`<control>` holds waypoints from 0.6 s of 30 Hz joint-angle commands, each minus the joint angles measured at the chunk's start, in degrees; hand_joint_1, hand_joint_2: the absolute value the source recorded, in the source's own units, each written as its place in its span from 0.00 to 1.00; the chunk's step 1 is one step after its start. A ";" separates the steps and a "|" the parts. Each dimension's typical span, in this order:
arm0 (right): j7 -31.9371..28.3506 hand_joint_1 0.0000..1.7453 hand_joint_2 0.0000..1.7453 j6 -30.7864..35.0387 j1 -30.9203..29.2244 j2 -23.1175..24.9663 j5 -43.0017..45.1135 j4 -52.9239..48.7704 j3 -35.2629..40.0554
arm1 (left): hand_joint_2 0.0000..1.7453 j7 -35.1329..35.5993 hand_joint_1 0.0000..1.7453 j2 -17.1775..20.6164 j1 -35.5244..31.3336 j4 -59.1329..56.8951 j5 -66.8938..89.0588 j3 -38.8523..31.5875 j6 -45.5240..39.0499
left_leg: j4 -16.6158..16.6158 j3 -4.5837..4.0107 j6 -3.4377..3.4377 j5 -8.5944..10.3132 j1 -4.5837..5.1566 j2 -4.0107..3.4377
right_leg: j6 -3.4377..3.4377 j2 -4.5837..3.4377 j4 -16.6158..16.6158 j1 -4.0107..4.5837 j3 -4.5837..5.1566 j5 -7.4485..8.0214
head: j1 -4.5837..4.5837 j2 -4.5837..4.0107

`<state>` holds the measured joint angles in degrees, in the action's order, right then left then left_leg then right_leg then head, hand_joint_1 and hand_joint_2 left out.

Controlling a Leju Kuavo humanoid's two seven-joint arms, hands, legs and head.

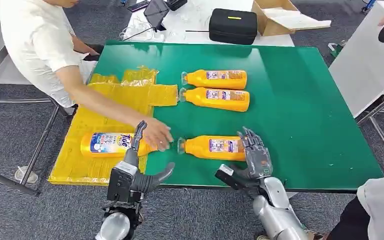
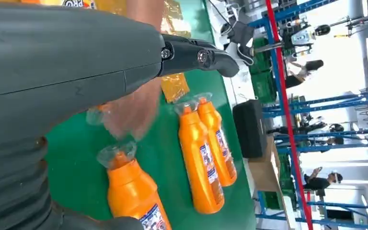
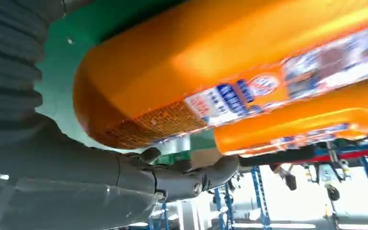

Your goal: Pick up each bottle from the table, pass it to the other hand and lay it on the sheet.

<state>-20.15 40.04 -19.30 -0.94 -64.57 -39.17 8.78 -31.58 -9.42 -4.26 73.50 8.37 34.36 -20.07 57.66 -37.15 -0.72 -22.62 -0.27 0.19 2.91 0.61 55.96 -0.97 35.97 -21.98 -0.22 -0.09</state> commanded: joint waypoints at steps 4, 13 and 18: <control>4.46 0.00 1.00 -5.86 -7.57 -3.04 -0.70 13.67 4.82 | 1.00 0.53 0.00 0.91 -2.16 -2.60 -0.99 2.01 0.02 | -0.02 0.23 0.01 -0.06 -0.03 -0.01 | -0.08 -0.03 -0.04 0.04 -0.23 -0.05 | 0.00 0.00; 3.90 0.99 1.00 -13.67 -8.09 -3.53 0.41 16.29 5.90 | 1.00 0.40 0.00 0.62 -3.03 -3.50 -1.13 2.48 0.65 | -0.03 0.45 0.01 -0.04 -0.05 0.06 | -0.09 0.06 -0.07 0.05 -0.41 -0.05 | 0.00 0.00; 3.48 1.00 1.00 -16.76 -7.52 -3.80 1.69 17.32 5.94 | 1.00 -0.27 0.00 0.59 -3.14 -3.70 -1.31 2.90 0.88 | -0.04 0.59 0.00 -0.03 -0.06 0.07 | -0.06 0.01 -0.11 0.07 -0.51 0.01 | 0.00 0.00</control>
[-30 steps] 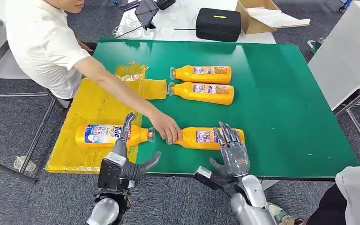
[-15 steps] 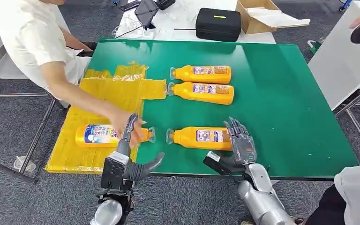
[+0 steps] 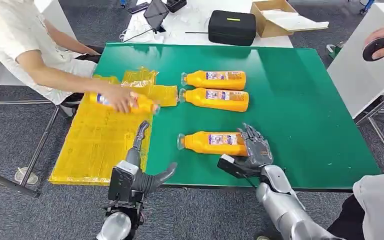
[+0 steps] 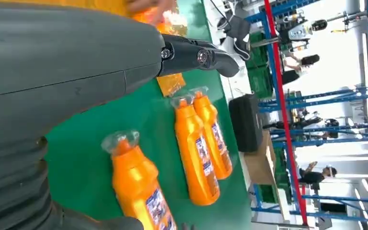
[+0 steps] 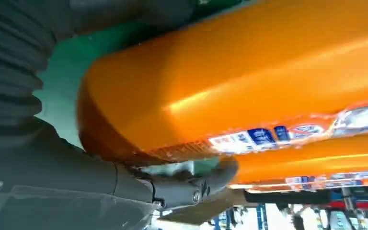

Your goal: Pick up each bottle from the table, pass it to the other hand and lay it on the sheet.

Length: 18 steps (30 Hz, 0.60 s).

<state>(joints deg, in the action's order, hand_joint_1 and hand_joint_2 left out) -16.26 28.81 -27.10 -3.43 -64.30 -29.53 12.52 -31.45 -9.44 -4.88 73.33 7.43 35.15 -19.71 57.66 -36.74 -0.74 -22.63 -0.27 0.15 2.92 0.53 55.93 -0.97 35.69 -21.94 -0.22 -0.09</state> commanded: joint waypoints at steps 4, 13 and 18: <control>-0.79 1.00 1.00 -6.67 0.72 -1.82 1.85 8.09 2.19 | 1.00 -0.55 0.00 0.42 -2.76 -4.01 -0.49 2.15 0.53 | -0.05 0.41 0.02 -0.02 -0.05 0.12 | -0.08 0.08 -0.09 0.05 -0.41 -0.05 | 0.00 0.00; -12.26 1.00 1.00 -9.73 3.79 0.41 13.50 4.59 -3.97 | 1.00 -1.17 0.00 0.49 -1.61 -3.26 -2.72 1.54 1.22 | -0.07 0.61 0.00 -0.09 -0.12 0.16 | -0.12 0.15 -0.15 0.12 -0.68 -0.12 | 0.00 0.00; -19.90 0.88 1.00 -9.36 11.65 5.53 28.08 -12.79 -6.61 | 1.00 -4.29 0.00 -0.92 1.34 -2.44 -10.23 -2.42 -3.86 | -0.09 0.68 0.04 -0.20 -0.15 -0.09 | -0.17 -0.11 -0.16 0.16 -0.72 -0.12 | 0.00 0.00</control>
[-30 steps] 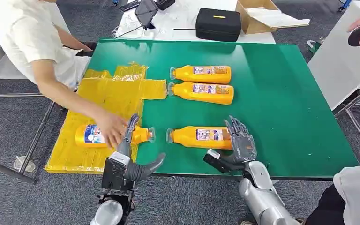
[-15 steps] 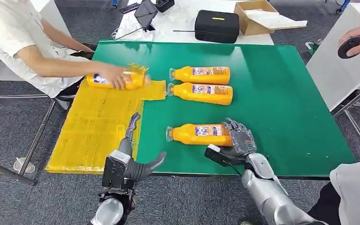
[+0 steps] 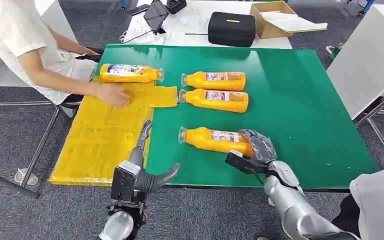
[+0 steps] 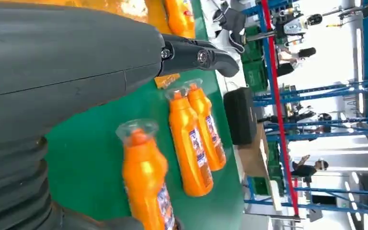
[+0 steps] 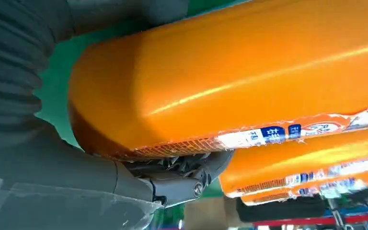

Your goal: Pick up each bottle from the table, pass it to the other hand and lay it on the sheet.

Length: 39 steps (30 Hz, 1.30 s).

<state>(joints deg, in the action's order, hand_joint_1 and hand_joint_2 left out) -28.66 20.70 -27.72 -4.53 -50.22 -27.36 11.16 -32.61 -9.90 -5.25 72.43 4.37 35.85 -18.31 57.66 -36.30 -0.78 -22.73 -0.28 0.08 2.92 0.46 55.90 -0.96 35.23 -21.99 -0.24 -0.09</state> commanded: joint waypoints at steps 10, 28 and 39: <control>-7.46 0.92 1.00 -2.07 20.54 7.26 22.99 -33.32 -3.02 | 1.00 -3.06 0.00 0.43 4.30 -3.44 -13.78 -5.61 -5.51 | -0.05 0.01 0.07 -0.17 -0.09 -0.08 | -0.16 -0.10 -0.04 0.17 -0.01 -0.14 | 0.02 0.00; -5.44 0.82 1.00 -4.19 16.59 9.58 24.99 -32.65 7.59 | 1.00 3.46 0.00 2.28 2.38 -5.82 -22.29 1.17 13.69 | -0.03 -0.44 0.06 -0.16 -0.07 -0.05 | -0.03 -0.15 -0.01 0.07 0.40 -0.19 | 0.04 0.00; -6.73 0.86 1.00 -3.62 12.47 14.74 24.65 -22.03 16.47 | 1.00 0.32 0.00 -0.88 -1.19 -5.10 -22.06 -3.16 10.42 | -0.02 -0.53 0.07 -0.12 -0.08 -0.07 | -0.01 -0.15 0.02 0.07 0.48 -0.16 | 0.02 0.00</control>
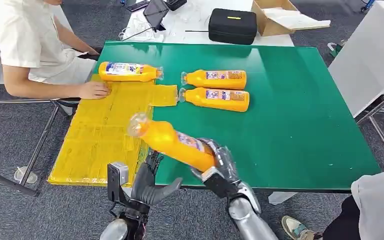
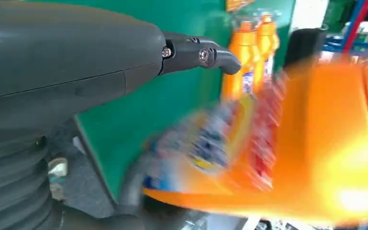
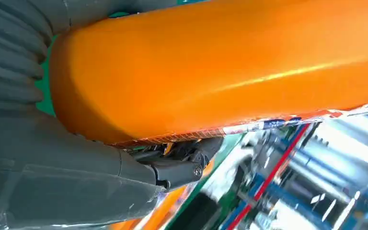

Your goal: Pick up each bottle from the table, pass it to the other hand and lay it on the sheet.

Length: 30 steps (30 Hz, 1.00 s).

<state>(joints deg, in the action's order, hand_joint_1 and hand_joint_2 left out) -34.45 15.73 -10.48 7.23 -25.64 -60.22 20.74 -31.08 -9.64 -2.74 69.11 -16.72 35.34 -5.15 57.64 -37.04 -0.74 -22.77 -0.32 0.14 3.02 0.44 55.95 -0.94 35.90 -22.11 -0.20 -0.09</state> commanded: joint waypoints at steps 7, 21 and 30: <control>-0.85 0.81 1.00 3.29 -5.24 2.85 1.38 13.17 9.32 | 1.00 -0.48 0.00 -1.72 -2.95 3.35 -7.55 -4.84 -3.60 | 0.06 0.32 0.03 -0.17 -0.08 -0.11 | -0.13 -0.13 0.01 0.09 -0.31 -0.12 | -0.02 0.00; -1.89 0.82 1.00 3.34 -6.69 3.17 3.14 15.84 9.75 | 1.00 2.99 0.00 -0.74 -3.35 2.75 -15.86 -3.46 3.56 | 0.00 0.24 0.03 -0.11 -0.03 -0.08 | -0.11 -0.09 -0.02 0.04 -0.23 -0.08 | -0.02 0.00; -2.98 0.77 1.00 2.55 -7.79 3.71 4.09 15.87 11.25 | 1.00 3.20 1.00 -0.71 -5.01 -1.53 -18.13 -1.54 9.85 | -0.02 0.13 0.02 -0.05 -0.01 -0.02 | -0.08 -0.04 -0.02 0.01 -0.12 -0.04 | -0.02 0.00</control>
<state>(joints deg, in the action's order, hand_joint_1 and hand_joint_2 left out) -37.24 18.99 -15.08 10.73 -22.03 -48.76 29.00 -26.45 -11.41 -4.52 72.52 -36.39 30.64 3.70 57.65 -37.08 -0.74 -22.77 -0.30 0.14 3.02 0.44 55.95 -0.96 35.95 -22.11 -0.22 -0.09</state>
